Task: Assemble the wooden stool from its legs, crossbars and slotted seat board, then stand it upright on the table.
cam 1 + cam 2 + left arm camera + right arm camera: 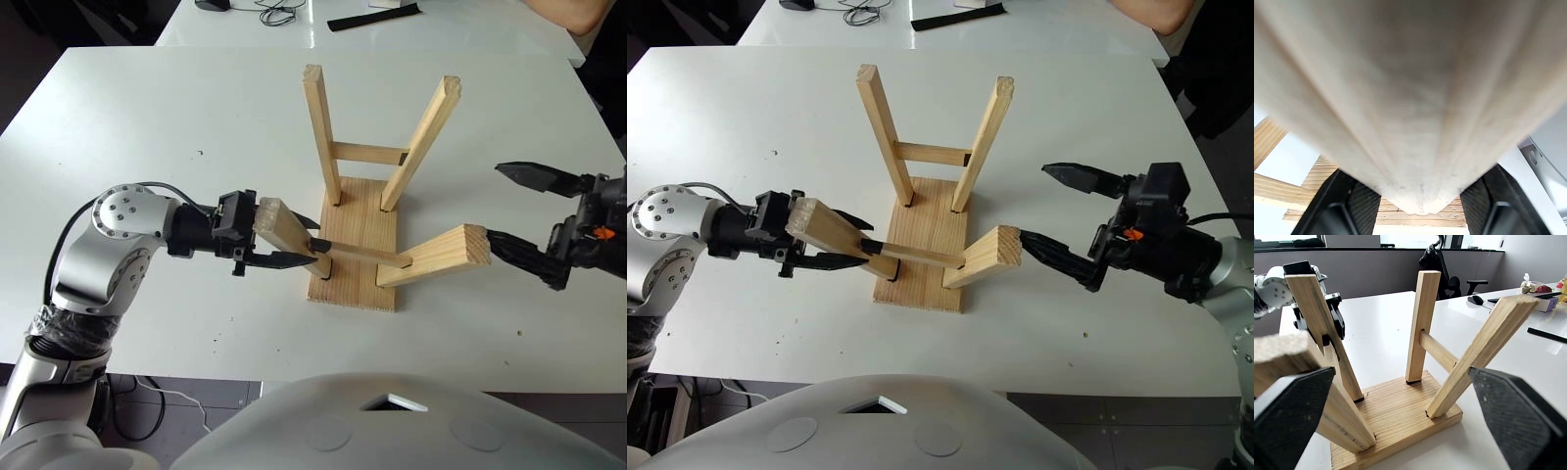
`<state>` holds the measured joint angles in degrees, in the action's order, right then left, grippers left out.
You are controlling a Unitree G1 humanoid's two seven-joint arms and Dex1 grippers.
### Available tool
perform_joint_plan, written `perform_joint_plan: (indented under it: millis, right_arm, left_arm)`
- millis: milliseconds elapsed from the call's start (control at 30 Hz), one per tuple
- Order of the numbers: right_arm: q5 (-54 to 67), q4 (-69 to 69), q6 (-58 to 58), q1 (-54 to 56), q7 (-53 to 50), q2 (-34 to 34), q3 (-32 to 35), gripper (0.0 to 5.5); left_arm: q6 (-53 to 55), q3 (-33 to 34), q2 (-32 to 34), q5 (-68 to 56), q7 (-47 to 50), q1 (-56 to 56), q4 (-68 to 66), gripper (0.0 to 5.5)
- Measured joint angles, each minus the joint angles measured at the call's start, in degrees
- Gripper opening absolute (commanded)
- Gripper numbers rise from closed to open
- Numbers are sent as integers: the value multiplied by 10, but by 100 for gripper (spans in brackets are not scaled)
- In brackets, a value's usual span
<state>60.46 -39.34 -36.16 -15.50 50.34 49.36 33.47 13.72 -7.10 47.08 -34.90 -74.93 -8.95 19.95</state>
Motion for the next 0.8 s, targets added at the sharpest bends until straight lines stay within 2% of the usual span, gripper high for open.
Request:
perform_joint_plan:
  millis: [233, 433, 600, 700, 800]
  right_arm:
    - [210, -30, 1, 45, -117, 5, 39, 501]
    - [354, -97, 45, 107, -273, 31, 21, 501]
    - [410, -146, 96, 172, -420, 33, -76, 447]
    - [401, -185, 119, 208, -526, -12, -196, 443]
    - [329, -200, 117, 216, -600, -62, -290, 443]
  left_arm:
    - [11, -39, -14, 10, 51, -46, -17, 206]
    - [56, -64, -23, 15, 121, -66, 0, 206]
    - [87, -75, -23, 15, 161, -72, 26, 206]
    - [101, -82, -24, 15, 173, -81, 32, 206]
    - [108, -86, -24, 15, 178, -89, 31, 206]
